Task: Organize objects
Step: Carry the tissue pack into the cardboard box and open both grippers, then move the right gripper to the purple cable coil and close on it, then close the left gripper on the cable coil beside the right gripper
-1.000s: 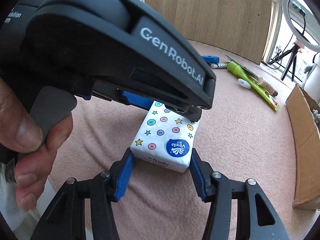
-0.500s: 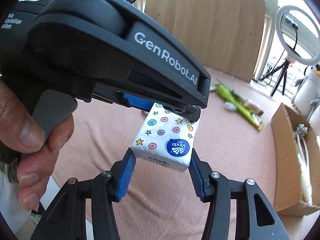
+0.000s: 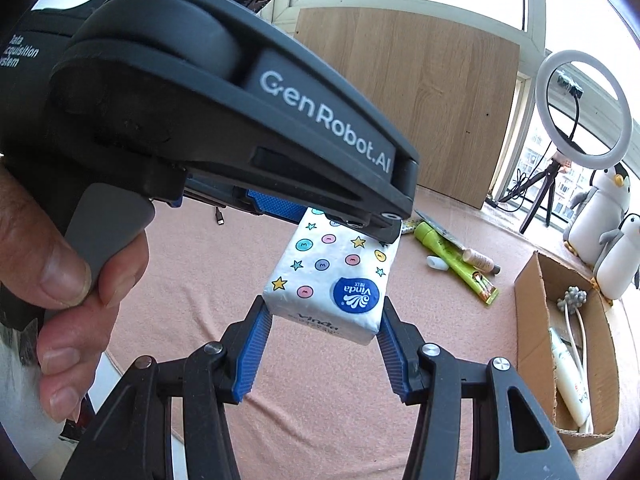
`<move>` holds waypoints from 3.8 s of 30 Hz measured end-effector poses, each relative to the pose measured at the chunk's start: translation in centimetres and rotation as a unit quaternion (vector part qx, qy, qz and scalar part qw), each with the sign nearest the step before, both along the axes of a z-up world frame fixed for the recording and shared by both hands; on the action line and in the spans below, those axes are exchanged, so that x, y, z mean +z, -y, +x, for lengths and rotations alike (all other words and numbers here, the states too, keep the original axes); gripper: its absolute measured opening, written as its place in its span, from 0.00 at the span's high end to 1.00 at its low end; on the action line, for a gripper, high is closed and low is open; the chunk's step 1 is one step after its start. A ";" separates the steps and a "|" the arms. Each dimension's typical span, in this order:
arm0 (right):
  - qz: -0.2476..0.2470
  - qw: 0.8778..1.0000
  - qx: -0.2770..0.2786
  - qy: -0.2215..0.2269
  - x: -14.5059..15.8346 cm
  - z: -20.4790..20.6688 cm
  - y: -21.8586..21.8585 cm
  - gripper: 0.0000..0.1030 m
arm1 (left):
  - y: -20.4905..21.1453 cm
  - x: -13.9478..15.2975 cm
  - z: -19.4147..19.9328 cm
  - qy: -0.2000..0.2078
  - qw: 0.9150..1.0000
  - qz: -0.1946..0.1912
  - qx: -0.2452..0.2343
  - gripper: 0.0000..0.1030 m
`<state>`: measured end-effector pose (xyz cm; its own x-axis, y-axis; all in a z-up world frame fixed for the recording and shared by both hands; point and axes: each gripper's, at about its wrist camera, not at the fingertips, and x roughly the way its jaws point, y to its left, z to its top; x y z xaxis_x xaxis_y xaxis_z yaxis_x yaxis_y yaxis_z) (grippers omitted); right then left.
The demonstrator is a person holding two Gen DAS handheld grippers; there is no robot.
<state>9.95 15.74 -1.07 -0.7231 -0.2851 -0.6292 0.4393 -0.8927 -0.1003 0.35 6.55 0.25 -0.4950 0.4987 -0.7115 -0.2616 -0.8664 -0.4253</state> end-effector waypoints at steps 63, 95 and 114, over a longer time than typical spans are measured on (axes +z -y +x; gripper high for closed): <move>-0.024 0.984 -0.079 0.156 -6.3 -6.2 -3.6 0.39 | 7.8 -3.9 -3.6 -0.011 0.992 -0.067 0.106 0.17; -0.094 0.978 -0.011 0.188 -7.2 -8.8 1.9 0.98 | 9.4 -10.8 2.0 0.046 0.995 -0.029 0.087 0.29; -0.117 0.983 -0.008 0.141 -3.3 -6.8 -0.9 0.98 | 1.6 -11.0 1.1 0.010 0.999 -0.042 -0.032 0.67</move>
<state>3.10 16.61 -4.40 -0.5342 -0.4369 -0.7237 0.4064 -0.8834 0.2333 1.48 4.92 -10.73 -0.4490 0.4675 -0.7615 -0.3100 -0.8808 -0.3580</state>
